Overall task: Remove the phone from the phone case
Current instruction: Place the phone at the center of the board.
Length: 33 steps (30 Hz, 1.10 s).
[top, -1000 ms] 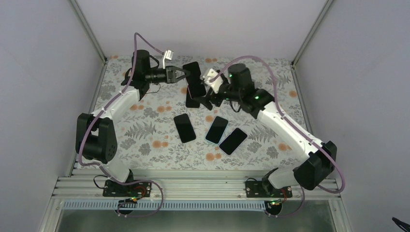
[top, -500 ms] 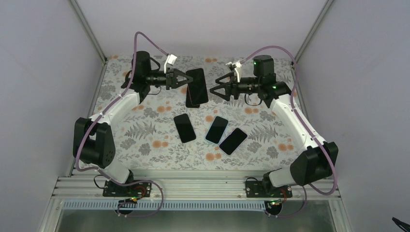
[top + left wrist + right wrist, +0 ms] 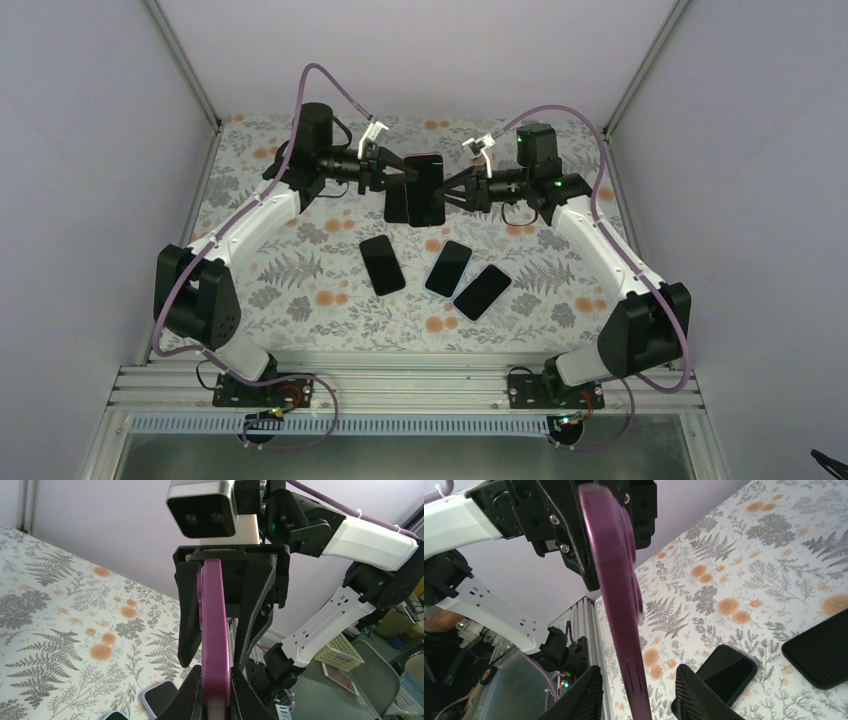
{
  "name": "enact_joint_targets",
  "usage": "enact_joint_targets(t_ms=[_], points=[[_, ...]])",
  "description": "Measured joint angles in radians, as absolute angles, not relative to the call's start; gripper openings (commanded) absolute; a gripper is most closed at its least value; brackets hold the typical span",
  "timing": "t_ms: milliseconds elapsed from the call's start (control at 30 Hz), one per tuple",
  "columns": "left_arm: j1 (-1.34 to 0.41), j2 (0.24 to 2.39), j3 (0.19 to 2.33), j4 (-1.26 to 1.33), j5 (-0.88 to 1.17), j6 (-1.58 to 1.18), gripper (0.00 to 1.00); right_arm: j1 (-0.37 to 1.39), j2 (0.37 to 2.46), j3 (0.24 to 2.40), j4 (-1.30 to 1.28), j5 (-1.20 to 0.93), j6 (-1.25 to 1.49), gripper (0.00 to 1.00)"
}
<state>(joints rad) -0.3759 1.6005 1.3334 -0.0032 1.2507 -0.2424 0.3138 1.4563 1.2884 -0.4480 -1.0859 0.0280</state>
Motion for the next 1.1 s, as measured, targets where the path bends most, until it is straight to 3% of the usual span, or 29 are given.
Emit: enact_joint_targets(t_ms=[167,267,367,500,633,667,1100], points=[[-0.381,1.6,1.333,-0.009,1.253,-0.243,0.02,0.326,1.456,1.269,-0.443,-1.108,0.032,0.06],[-0.381,1.601,1.333,-0.009,1.263,-0.256,0.07,0.332,1.457,1.267,-0.435,-1.134,0.021,0.04],[-0.377,1.601,1.333,-0.007,1.272,-0.274,0.24,0.333,1.457,1.267,-0.426,-1.151,0.019,0.04],[-0.378,1.602,1.335,0.001,1.238,-0.267,0.65,0.333,1.462,1.267,-0.419,-1.147,0.052,0.04],[-0.377,1.602,1.347,-0.01,1.195,-0.262,0.87,0.325,1.488,1.267,-0.413,-1.142,0.083,0.04],[-0.374,1.602,1.349,-0.018,1.178,-0.255,0.99,0.322,1.496,1.267,-0.411,-1.14,0.088,0.04],[-0.328,1.602,1.354,-0.099,0.979,-0.228,1.0,0.246,1.756,1.354,-0.459,-1.102,0.097,0.04]])
